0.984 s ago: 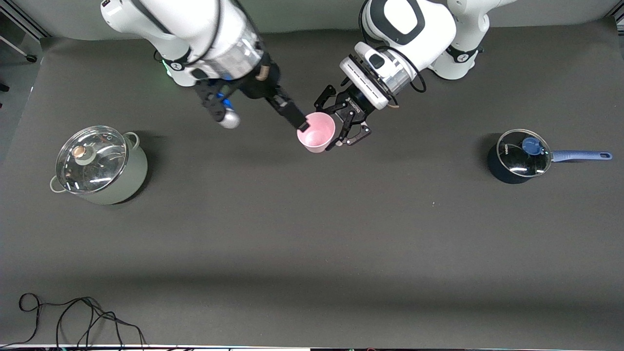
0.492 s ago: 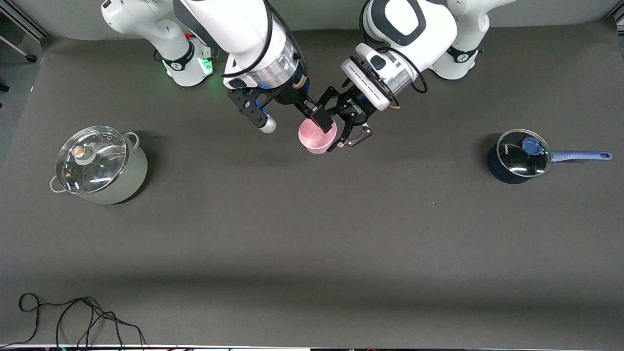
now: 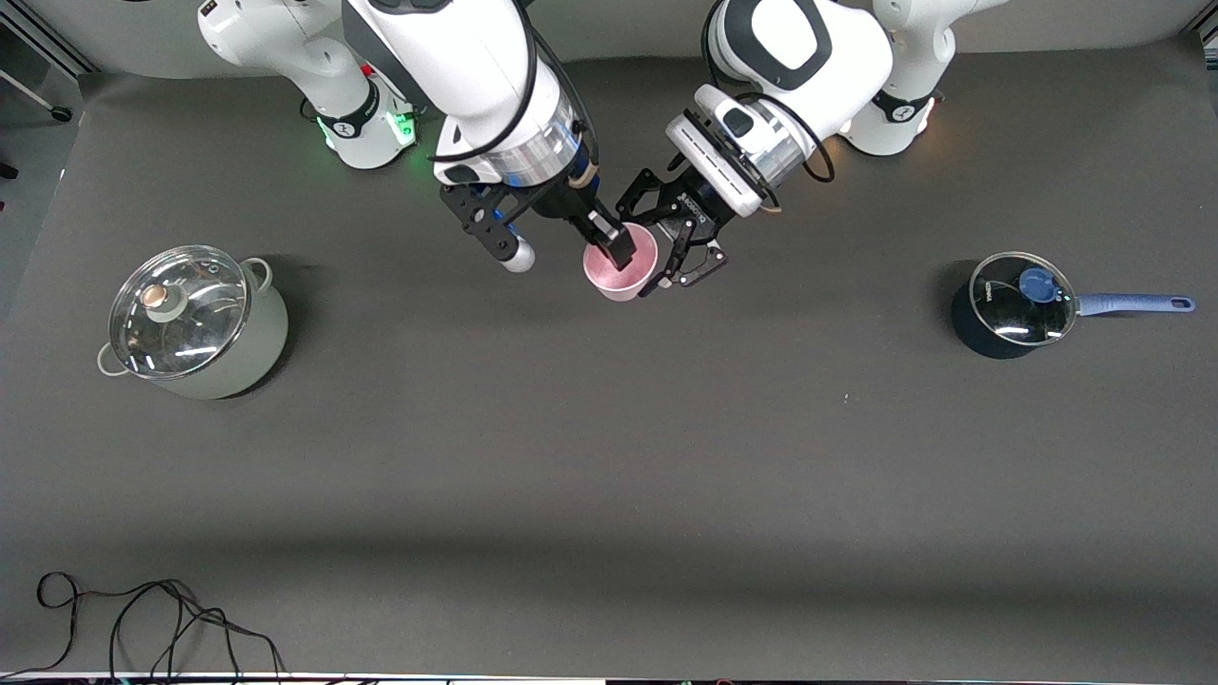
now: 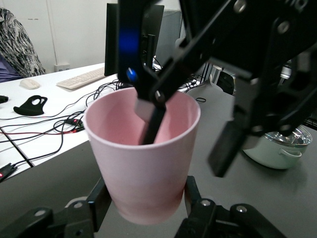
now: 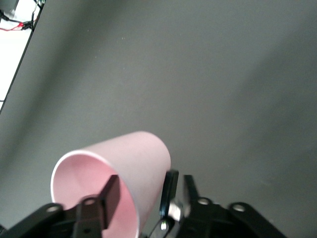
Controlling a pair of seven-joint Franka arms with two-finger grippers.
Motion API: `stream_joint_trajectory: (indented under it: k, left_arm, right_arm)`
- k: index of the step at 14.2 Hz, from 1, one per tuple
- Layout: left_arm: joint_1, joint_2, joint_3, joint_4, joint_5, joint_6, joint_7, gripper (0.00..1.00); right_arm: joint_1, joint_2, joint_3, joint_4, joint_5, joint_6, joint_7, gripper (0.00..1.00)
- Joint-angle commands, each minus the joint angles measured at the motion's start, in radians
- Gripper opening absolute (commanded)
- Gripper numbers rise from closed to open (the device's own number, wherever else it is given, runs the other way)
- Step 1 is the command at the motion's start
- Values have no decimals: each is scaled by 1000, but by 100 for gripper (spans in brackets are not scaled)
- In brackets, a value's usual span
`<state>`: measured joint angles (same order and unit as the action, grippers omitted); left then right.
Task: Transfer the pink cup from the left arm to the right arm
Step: 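Close the right gripper on the cup and open the left gripper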
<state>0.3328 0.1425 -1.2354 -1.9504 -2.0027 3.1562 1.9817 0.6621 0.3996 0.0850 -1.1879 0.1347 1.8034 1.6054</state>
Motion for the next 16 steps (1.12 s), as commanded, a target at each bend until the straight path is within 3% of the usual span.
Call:
stream_joint_trajectory:
  k: [1, 9, 10, 11, 12, 16]
  left_arm:
    - [-15, -3, 7, 10, -18, 21, -4, 31]
    - [-14, 0, 7, 8, -18, 21, -6, 35]
    - [-14, 0, 7, 8, -16, 21, -6, 48]
    - [-14, 2, 7, 8, -16, 21, -4, 80]
    - [-14, 3, 7, 8, -16, 21, -6, 99]
    - [-11, 9, 8, 8, -16, 21, -6, 99]
  right_arm:
    - [10, 21, -8, 34, -24, -9, 2, 0]
    - [-9, 22, -22, 44, -20, -12, -94, 0]
    - [-25, 21, -22, 45, -17, -15, -114, 0]
    - [-33, 18, -22, 47, -15, -16, -122, 0]
    - [-41, 16, -24, 47, -15, -18, -133, 0]
    - [-81, 12, -22, 48, -14, -22, -194, 0]
